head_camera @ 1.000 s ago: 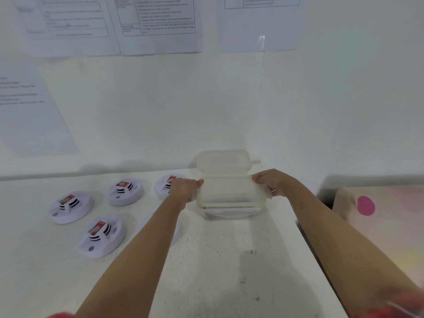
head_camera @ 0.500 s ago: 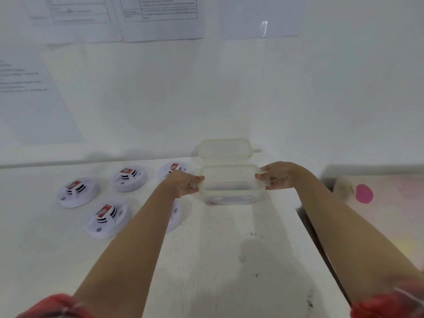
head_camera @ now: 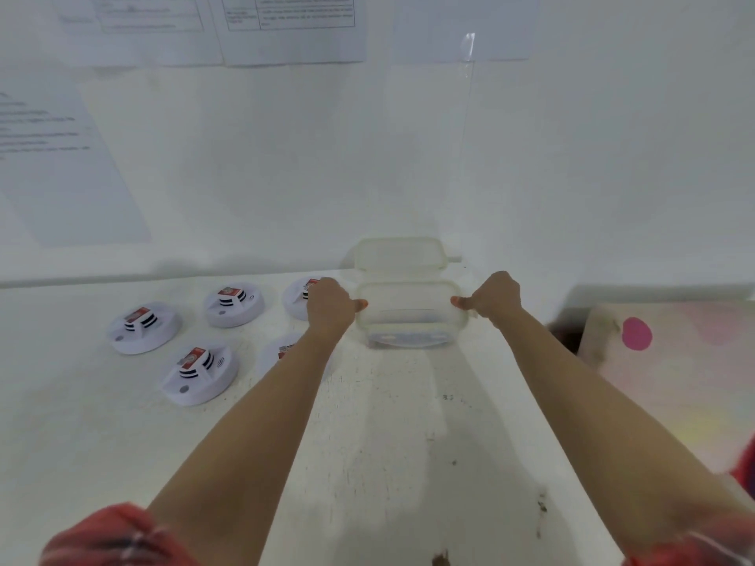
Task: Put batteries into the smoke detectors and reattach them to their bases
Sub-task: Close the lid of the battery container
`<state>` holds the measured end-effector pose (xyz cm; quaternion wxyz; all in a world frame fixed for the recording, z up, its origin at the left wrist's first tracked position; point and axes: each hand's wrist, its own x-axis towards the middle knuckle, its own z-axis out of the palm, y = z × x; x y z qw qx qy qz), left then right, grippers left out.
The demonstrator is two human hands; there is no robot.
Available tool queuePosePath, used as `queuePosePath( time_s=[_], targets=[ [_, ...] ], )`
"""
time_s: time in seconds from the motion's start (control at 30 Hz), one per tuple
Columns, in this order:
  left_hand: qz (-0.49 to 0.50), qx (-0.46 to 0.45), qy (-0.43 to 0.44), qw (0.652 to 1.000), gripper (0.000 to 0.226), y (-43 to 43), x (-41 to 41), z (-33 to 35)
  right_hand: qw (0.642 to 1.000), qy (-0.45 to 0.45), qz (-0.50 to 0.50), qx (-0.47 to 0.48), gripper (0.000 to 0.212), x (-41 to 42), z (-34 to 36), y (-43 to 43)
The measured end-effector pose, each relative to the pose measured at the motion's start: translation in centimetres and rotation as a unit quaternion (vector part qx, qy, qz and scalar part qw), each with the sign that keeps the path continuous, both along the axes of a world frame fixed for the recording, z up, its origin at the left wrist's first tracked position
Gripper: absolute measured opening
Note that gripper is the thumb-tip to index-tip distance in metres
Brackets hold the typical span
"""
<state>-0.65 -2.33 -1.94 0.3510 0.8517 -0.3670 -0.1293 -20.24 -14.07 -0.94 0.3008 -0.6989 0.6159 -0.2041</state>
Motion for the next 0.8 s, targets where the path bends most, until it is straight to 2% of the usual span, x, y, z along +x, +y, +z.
queuePosePath(
  time_s=[0.07, 0.13, 0.23, 0.4, 0.47, 0.53, 0.6, 0.67, 0.7, 0.77, 0.8],
  targets=[
    [-0.001, 0.035, -0.019, 0.999, 0.042, -0.1, -0.4, 0.2, 1.000, 0.019, 0.006, -0.008, 0.049, 0.5, -0.2, 0.3],
    [-0.017, 0.062, -0.025, 0.998, 0.044, -0.1, -0.6, 0.3, 1.000, 0.002, 0.002, 0.007, 0.047, 0.8, -0.5, 0.3],
    [-0.027, 0.092, -0.035, 0.995, 0.033, -0.3, -0.6, 0.4, 0.999, -0.037, -0.015, 0.023, 0.041, 1.0, -0.6, 0.3],
    [-0.014, 0.059, 0.087, 0.994, 0.042, -0.4, -0.4, 0.5, 0.996, -0.072, -0.009, 0.061, 0.032, 0.9, -0.3, 0.4],
    [-0.013, 0.059, 0.097, 0.993, 0.041, -0.5, -0.3, 0.5, 0.989, -0.127, -0.011, 0.080, 0.019, 0.7, -0.7, 0.2],
    [-0.015, 0.052, 0.117, 0.992, 0.039, -0.6, -0.2, 0.4, 0.985, -0.147, 0.000, 0.086, 0.016, 0.5, -1.0, -0.1],
    [-0.023, 0.038, 0.121, 0.992, 0.036, -0.7, -0.2, 0.3, 0.989, -0.118, 0.029, 0.083, 0.022, 0.6, -1.0, -0.5],
    [-0.054, 0.061, 0.042, 0.996, 0.030, -0.4, -0.7, 0.4, 0.996, -0.014, 0.075, 0.053, 0.018, 0.8, -0.4, -0.6],
    [-0.074, 0.062, -0.002, 0.995, 0.026, -0.3, -1.0, 0.4, 0.995, 0.037, 0.094, 0.024, 0.026, 1.0, 0.0, -0.7],
    [-0.130, 0.026, -0.043, 0.990, 0.046, 0.1, -1.6, 0.2, 0.987, 0.078, 0.141, -0.015, 0.051, 1.6, 0.8, -0.8],
    [-0.179, 0.007, -0.041, 0.983, 0.057, 0.4, -1.9, 0.2, 0.983, 0.070, 0.170, -0.027, 0.052, 2.1, 1.2, -0.9]
  ],
)
